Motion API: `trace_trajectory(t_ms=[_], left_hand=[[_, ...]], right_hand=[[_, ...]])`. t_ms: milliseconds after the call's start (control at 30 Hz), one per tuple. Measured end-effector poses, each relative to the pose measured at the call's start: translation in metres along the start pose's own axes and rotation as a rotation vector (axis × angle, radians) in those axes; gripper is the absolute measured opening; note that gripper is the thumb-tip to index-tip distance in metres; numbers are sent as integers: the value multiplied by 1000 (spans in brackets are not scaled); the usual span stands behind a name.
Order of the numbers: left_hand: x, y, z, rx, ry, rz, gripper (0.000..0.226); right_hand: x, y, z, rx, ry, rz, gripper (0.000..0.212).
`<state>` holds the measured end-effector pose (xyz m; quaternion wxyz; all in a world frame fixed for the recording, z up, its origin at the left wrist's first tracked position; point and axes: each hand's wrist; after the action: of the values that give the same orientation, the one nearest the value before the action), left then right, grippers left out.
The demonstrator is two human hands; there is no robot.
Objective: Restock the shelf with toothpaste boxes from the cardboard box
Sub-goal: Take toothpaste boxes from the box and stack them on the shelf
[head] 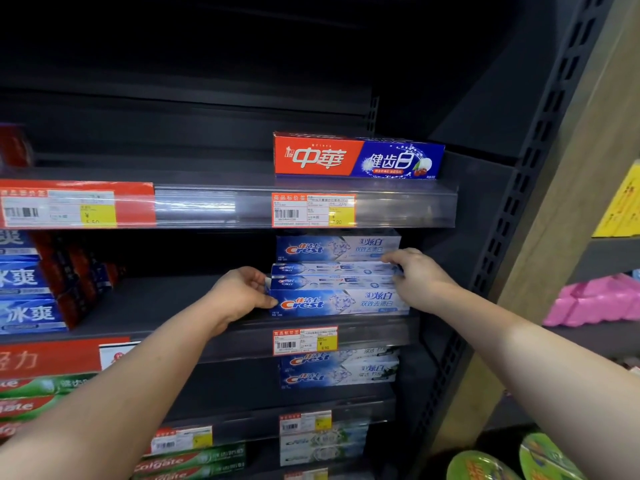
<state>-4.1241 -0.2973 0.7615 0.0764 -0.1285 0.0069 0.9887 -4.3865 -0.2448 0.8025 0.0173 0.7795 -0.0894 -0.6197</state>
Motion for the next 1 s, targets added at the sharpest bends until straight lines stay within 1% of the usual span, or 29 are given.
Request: trace_trajectory(t_ms=[133,233,267,333,400,500,567,633,800,900,1000], left_hand=[[3,-2,1,5,-24,12,29],[3,-2,-1,-7,-32,15,26],[3,-3,-1,-11,-32,11,26],[5,-3,-2,-18,-22,12,32],[8,-3,-2,-9,-6,42,34],[9,-2,-4,-15,-27,72,36],[7,-2,-5,-30,-49,70,39],[6,-3,-5,-49,-66,62,38],[10,-6,-2,-47,-6,48,34],[15,-8,0,-9,82,45,25],[19,-8,1,35,187,69,24]], right_hand=[[-1,-5,1,5,44,-77,52],[6,-9,5,25,121,-170,70],[9,-11,5,41,185,-167,71],[15,-15,5,75,329,-84,66],[18,-19,5,135,447,-14,67],[22,-23,2,172,572,3,60],[24,-22,3,174,590,6,59],[24,-19,5,178,601,5,64],[29,-14,6,207,589,-17,76],[31,-9,9,213,545,-21,79],[31,-9,10,202,521,-26,78]])
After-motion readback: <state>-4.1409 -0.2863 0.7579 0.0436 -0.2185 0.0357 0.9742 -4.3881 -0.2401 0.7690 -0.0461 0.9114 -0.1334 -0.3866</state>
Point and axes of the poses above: each hand's wrist, its own y-axis towards the middle knuckle, its own x-axis out of the palm, z = x × y, and after that the axes turned 10 degrees about -y, right-handed
